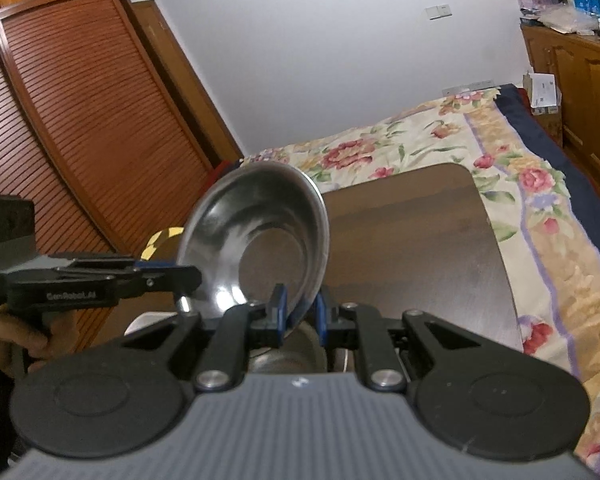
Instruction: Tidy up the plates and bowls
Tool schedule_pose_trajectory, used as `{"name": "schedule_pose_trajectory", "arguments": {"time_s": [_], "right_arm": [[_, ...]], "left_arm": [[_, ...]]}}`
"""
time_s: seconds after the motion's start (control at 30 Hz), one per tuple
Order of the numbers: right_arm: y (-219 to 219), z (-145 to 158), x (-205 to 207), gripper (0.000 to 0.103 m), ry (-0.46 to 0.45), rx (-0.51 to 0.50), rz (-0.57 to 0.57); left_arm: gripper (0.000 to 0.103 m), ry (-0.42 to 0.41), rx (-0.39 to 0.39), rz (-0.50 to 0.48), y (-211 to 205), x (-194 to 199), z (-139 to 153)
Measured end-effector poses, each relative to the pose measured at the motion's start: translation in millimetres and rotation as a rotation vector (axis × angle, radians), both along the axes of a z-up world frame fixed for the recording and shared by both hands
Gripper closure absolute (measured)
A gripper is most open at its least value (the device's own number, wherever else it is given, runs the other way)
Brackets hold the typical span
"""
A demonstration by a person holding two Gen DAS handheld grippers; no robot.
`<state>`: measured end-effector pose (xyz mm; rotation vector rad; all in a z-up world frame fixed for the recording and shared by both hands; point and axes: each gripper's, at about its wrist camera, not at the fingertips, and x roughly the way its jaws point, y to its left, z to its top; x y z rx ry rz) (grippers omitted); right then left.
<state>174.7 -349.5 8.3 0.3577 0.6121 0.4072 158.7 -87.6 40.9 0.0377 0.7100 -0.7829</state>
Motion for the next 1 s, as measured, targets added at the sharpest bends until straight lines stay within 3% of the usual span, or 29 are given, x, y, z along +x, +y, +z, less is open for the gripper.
{"name": "schedule_pose_trajectory", "arguments": {"time_s": [0.47,1.0], "right_arm": [[23,-13,-19,0.086,0.024,-0.05,0.059],[39,-22,-28,0.086,0.004,-0.166,0.041]], "left_arm": [[0.085,0.023,0.039,0.013,16,-26,-30],[0.082,-0.064,0.144,0.012,6,-42,-48]]}}
